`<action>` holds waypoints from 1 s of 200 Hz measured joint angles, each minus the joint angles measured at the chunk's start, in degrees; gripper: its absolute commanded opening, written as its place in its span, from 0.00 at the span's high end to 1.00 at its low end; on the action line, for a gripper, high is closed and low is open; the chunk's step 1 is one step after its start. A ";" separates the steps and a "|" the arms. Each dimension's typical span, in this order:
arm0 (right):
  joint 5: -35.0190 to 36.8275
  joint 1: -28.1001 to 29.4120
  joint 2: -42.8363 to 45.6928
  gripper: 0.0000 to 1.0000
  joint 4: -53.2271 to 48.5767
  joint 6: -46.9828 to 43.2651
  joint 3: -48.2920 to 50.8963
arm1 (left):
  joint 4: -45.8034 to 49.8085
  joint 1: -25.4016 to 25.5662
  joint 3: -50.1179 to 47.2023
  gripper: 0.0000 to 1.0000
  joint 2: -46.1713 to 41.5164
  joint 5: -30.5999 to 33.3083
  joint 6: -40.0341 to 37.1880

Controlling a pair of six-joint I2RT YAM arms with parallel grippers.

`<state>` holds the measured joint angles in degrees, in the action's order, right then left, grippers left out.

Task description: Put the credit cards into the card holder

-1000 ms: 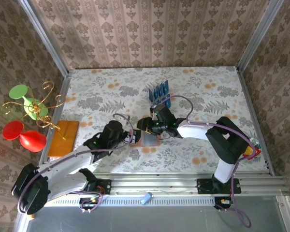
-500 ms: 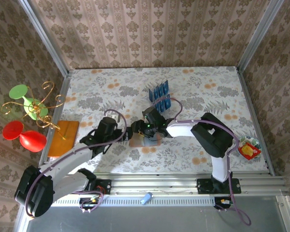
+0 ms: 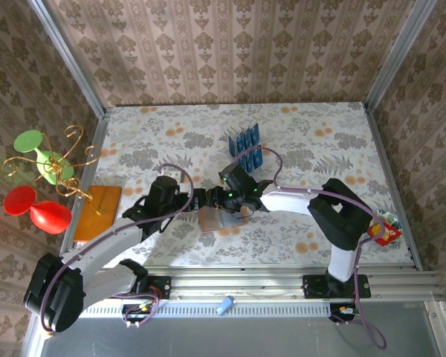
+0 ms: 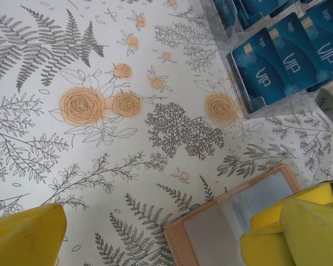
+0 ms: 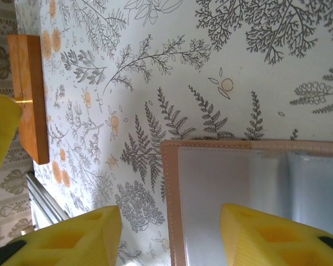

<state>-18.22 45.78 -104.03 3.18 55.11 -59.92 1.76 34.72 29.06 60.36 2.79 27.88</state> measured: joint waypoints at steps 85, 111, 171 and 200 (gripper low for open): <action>0.04 -0.79 0.26 0.79 1.55 -0.74 4.37 | 0.15 0.00 0.00 0.00 8.28 -2.36 0.00; 0.35 -2.19 0.26 0.79 2.01 -0.74 6.78 | -0.33 0.00 0.00 0.00 10.71 -3.52 0.00; 2.16 -3.80 1.81 0.80 5.38 -0.24 12.02 | -3.30 0.07 0.00 0.00 16.90 -6.95 0.00; 3.65 -3.80 4.26 0.80 7.39 1.31 15.63 | -3.98 0.07 0.33 0.00 17.99 -7.13 0.00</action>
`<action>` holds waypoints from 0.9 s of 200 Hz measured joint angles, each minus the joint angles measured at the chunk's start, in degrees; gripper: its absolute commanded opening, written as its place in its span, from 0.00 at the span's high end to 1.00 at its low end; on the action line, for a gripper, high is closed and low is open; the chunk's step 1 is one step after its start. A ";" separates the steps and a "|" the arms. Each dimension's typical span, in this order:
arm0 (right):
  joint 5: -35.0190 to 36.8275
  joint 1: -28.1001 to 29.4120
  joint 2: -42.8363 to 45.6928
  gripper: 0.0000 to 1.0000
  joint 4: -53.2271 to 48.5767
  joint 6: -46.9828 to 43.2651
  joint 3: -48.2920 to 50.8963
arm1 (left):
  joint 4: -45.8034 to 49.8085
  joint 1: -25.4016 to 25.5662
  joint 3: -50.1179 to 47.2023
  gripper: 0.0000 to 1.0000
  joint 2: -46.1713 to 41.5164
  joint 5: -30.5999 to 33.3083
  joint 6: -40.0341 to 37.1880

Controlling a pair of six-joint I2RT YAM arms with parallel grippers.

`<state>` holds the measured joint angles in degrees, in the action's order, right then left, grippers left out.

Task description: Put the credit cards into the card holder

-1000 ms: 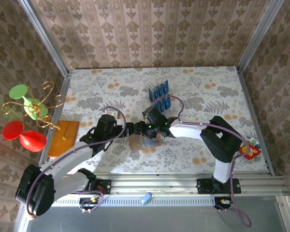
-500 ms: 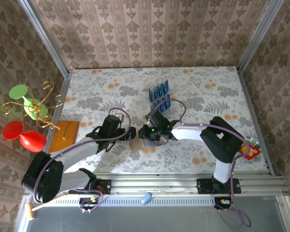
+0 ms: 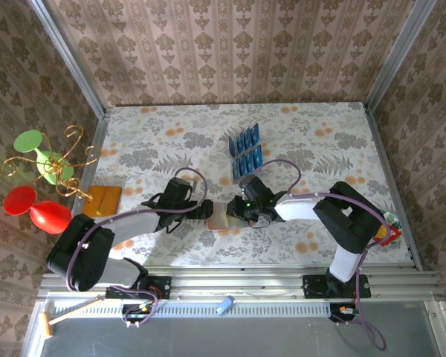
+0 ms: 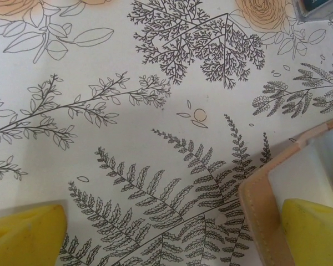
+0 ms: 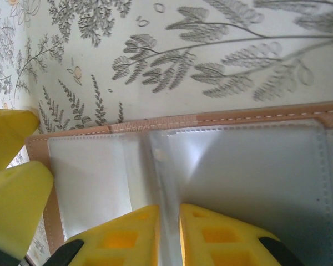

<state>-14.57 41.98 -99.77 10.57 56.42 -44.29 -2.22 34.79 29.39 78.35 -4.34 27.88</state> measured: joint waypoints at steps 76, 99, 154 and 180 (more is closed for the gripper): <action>4.94 0.35 4.61 0.77 0.09 3.02 4.02 | 1.55 0.00 2.86 0.00 2.82 0.37 -0.02; 5.25 0.35 5.03 0.76 -1.42 2.86 3.39 | 2.43 0.04 3.50 0.00 2.71 -0.02 -0.15; 5.73 0.33 9.31 0.74 -6.71 -0.35 -1.01 | 7.58 4.90 8.98 0.00 -0.26 2.64 -3.13; 6.73 -0.02 11.02 0.75 -8.59 -1.88 -1.31 | 9.64 7.61 10.91 0.00 0.31 5.09 -4.44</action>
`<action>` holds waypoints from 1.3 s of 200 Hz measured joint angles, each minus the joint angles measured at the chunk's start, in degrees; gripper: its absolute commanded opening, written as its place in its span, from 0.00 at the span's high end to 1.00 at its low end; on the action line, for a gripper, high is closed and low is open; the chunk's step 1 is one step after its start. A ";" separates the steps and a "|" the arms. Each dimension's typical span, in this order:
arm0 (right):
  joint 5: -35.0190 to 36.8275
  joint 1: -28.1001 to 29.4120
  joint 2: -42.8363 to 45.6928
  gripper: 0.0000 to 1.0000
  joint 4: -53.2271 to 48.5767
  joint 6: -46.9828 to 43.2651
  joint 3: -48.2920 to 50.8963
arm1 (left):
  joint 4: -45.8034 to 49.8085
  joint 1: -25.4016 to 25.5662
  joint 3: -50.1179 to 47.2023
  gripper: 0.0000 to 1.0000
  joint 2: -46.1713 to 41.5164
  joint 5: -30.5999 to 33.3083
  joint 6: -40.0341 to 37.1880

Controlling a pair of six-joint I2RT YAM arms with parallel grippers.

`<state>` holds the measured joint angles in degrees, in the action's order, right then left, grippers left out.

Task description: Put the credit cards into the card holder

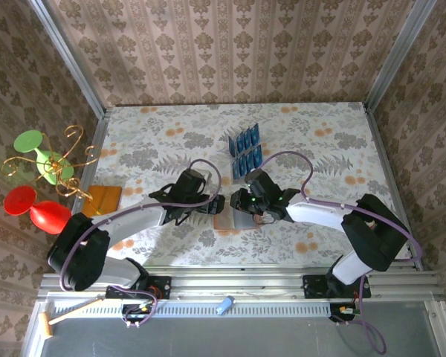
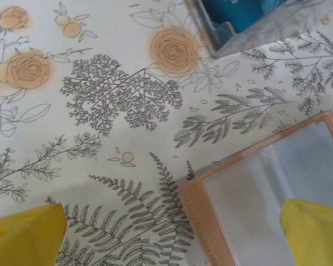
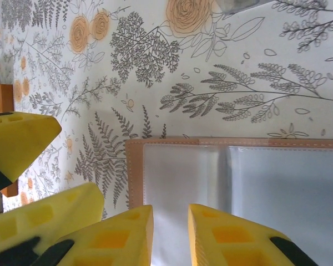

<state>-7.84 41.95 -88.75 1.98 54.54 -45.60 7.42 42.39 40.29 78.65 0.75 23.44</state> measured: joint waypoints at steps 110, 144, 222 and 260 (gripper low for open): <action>1.73 -2.08 -0.57 0.76 -0.59 -0.98 7.48 | 2.58 2.97 0.24 0.00 9.14 7.74 -2.99; 1.77 -2.34 -0.57 0.77 -0.33 -0.96 7.50 | 1.14 2.97 0.24 0.00 9.77 8.33 -2.97; 1.99 -4.11 4.00 0.64 -11.87 -6.03 -1.79 | 1.55 1.42 0.24 0.00 7.69 7.76 -3.19; 4.42 -7.08 4.07 0.52 -20.65 -11.78 -17.33 | 2.38 -4.39 0.37 0.00 0.24 5.01 -3.15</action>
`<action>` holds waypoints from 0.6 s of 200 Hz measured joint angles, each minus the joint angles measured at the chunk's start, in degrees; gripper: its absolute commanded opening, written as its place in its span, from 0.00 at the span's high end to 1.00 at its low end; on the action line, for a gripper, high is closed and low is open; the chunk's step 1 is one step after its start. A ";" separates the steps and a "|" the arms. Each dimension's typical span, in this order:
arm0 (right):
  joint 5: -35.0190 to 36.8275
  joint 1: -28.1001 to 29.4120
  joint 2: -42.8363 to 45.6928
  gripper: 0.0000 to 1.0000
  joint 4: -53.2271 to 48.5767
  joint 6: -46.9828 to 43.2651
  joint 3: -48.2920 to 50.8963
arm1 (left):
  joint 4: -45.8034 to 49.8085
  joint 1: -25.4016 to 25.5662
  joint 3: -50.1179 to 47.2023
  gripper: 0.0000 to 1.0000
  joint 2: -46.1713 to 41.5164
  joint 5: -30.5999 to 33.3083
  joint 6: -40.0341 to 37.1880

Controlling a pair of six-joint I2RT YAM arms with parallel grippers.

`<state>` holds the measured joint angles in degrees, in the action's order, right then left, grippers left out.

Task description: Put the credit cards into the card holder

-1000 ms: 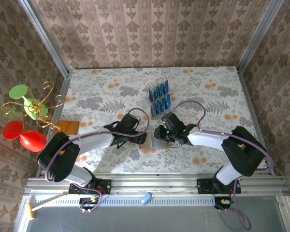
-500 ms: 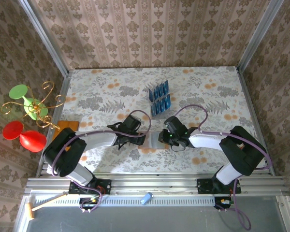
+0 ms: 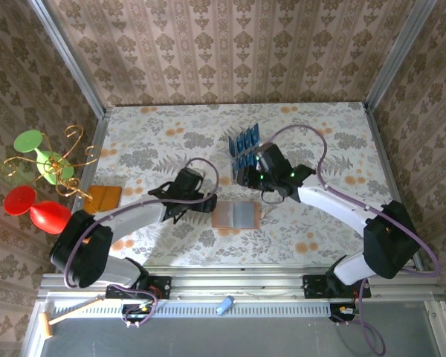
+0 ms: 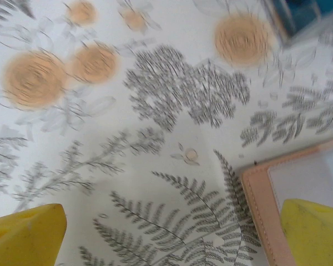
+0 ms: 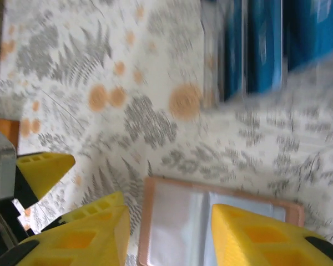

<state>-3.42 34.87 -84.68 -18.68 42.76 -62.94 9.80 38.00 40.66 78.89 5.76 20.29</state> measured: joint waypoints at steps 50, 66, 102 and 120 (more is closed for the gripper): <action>4.13 -1.73 -10.49 0.53 -11.28 -7.39 -19.17 | 0.48 -6.49 1.05 0.00 -2.80 -3.50 0.66; 4.37 -1.73 -15.61 0.54 -14.95 -9.81 -24.96 | 0.59 -7.56 1.07 0.00 -2.80 -4.31 1.16; 4.50 -1.73 -25.27 0.63 -21.49 -13.27 -35.21 | 0.48 -8.85 1.07 0.00 -2.80 -5.62 2.51; 4.55 -1.73 -28.65 0.68 -24.06 -14.36 -38.27 | 0.48 -9.25 1.07 0.00 -2.80 -6.23 2.97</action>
<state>1.13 33.15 -113.34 -42.74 28.40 -101.21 10.28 28.75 41.74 76.09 -0.47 23.27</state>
